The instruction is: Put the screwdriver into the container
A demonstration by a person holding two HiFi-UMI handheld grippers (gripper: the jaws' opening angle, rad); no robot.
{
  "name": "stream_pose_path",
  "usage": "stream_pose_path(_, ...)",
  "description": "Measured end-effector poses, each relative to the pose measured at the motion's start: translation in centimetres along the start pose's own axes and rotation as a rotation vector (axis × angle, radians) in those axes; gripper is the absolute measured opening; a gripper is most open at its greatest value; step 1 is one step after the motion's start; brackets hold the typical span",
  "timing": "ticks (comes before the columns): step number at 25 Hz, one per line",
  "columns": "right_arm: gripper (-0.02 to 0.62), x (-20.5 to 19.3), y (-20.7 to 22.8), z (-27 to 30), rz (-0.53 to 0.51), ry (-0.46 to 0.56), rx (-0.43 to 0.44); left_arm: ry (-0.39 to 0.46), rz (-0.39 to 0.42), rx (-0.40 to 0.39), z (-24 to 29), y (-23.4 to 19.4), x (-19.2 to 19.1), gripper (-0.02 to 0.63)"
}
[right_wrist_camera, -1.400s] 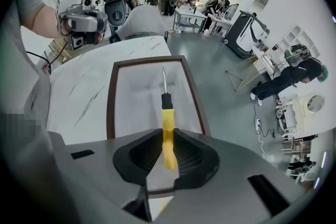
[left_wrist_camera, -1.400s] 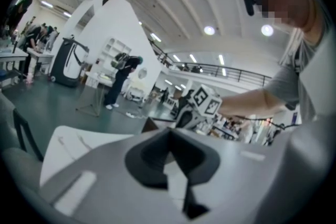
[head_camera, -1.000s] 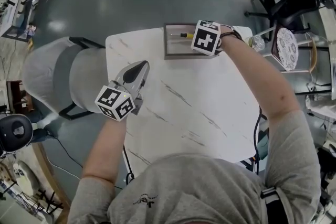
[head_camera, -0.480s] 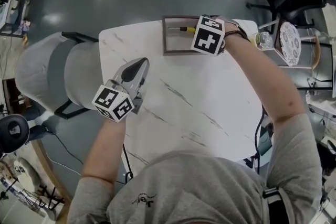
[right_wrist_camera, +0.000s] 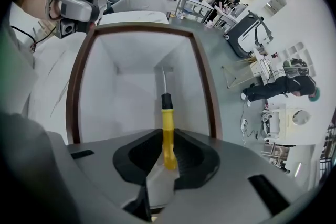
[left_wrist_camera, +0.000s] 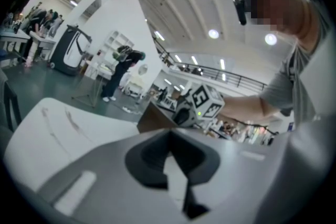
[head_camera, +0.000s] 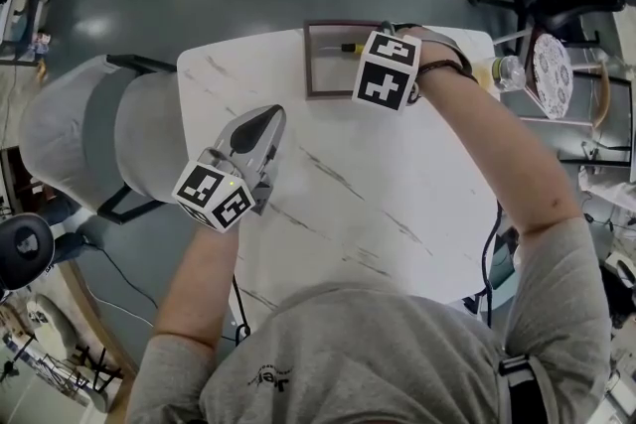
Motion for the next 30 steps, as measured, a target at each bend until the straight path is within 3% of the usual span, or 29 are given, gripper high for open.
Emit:
stream_pose_path(19,0.067,-0.1,0.0,0.1,0.014,-0.012,-0.005,0.003,-0.001,-0.002,-0.3,0.2,-0.2,0.005)
stream_pose_path(30,0.071,0.0,0.1,-0.8,0.055,0.036,-0.022,0.013,0.005,0.002,-1.0,0.5,0.5,0.005)
Point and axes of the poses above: the fingertips, and each gripper's own axes: z forward along the fingers, y to its right, x out of its top, the point moved 1 cm from there along -z, backward along the fingers, and after that the axes turned 4 degrees about x, right-handed, at the moved point
